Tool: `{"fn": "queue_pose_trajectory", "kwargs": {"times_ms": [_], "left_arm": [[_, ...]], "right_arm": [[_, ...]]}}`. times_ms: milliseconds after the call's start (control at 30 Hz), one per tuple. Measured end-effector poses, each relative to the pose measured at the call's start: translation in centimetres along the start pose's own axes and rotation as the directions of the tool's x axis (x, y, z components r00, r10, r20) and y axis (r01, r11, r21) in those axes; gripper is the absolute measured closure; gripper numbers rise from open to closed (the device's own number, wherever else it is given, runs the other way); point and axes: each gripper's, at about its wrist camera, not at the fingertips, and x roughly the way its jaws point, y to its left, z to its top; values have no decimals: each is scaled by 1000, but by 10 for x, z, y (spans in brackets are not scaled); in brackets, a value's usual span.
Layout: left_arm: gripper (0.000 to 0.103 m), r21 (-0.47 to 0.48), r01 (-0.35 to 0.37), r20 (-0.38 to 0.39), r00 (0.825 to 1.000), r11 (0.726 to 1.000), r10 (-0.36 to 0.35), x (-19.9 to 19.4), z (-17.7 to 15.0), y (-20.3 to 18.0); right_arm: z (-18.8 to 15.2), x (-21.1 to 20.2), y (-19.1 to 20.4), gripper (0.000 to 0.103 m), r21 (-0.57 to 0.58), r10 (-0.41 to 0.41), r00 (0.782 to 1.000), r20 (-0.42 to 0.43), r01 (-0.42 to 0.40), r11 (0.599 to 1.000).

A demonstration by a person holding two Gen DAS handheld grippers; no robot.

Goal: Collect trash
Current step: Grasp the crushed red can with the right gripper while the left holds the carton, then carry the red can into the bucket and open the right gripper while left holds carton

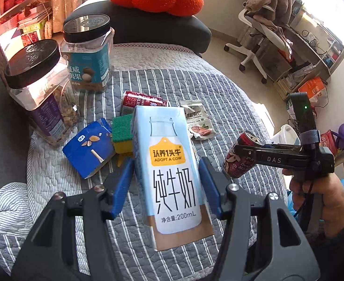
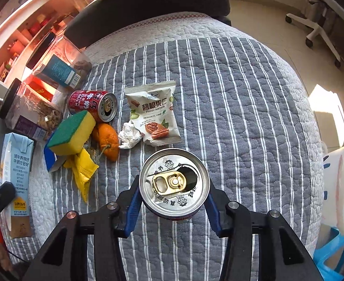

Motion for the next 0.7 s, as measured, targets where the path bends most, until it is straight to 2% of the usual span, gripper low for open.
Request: {"fn": "queue_pose_trajectory", "kwargs": {"times_ms": [167, 700], "left_arm": [[44, 33, 16, 0, 1000, 999, -16, 7, 3, -25], [44, 152, 68, -15, 998, 986, -66, 41, 13, -119]], "right_arm": [[-14, -18, -34, 57, 32, -39, 999, 7, 39, 999], [-52, -87, -136, 57, 186, -101, 990, 94, 82, 979]]}}
